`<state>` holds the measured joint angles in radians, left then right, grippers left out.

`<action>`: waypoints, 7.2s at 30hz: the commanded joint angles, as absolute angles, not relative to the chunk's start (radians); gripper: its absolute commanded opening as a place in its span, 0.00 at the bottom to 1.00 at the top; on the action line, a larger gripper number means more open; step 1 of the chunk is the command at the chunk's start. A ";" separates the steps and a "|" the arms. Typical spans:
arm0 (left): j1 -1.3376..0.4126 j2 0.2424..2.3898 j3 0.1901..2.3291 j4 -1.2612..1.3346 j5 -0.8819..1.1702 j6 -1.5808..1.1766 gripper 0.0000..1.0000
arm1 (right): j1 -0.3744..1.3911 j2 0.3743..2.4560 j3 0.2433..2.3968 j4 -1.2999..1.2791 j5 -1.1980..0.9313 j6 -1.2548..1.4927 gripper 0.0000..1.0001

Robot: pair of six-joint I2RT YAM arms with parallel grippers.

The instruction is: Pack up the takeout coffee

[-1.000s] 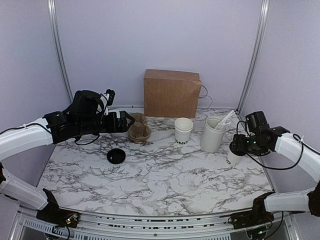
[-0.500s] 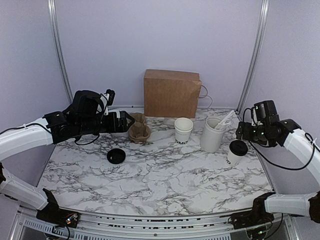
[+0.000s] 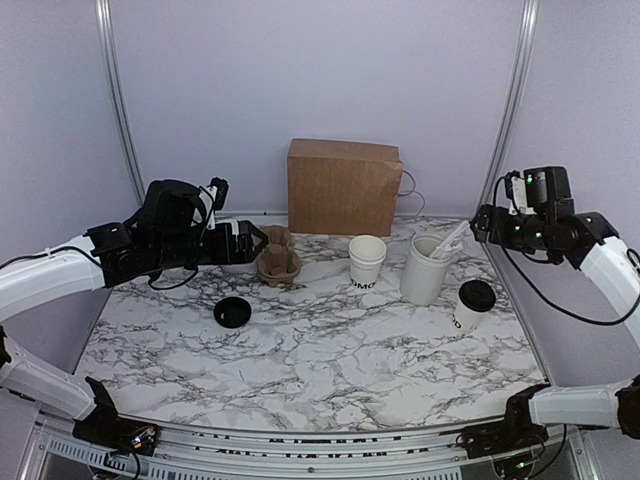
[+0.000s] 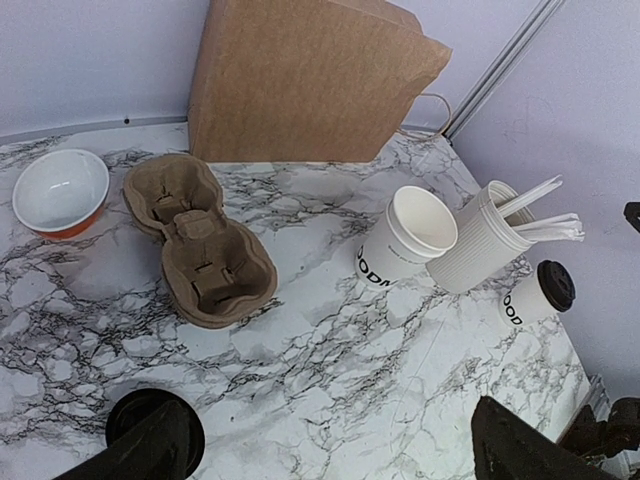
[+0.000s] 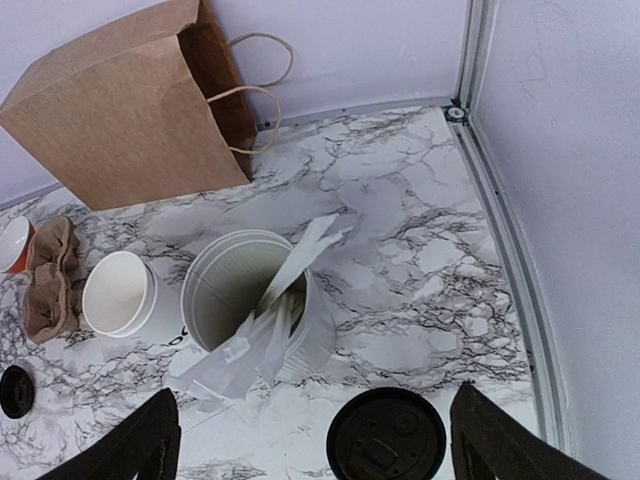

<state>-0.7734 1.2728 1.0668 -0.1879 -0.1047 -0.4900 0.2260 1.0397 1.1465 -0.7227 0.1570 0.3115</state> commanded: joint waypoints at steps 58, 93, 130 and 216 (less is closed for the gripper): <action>-0.486 2.017 1.452 -0.148 0.007 -0.748 0.29 | 0.614 1.275 1.239 -0.444 -0.140 0.258 0.81; -0.538 2.093 1.491 -0.151 -0.082 -0.714 0.06 | 0.614 1.260 1.210 -0.483 -0.123 0.260 0.81; -0.523 1.757 1.304 -0.135 0.252 -0.583 0.00 | 0.660 1.378 1.277 -0.426 -0.109 0.271 0.81; -0.870 1.227 1.052 -0.247 -0.173 -0.645 0.99 | 0.120 2.016 1.879 -0.133 -0.571 0.485 0.82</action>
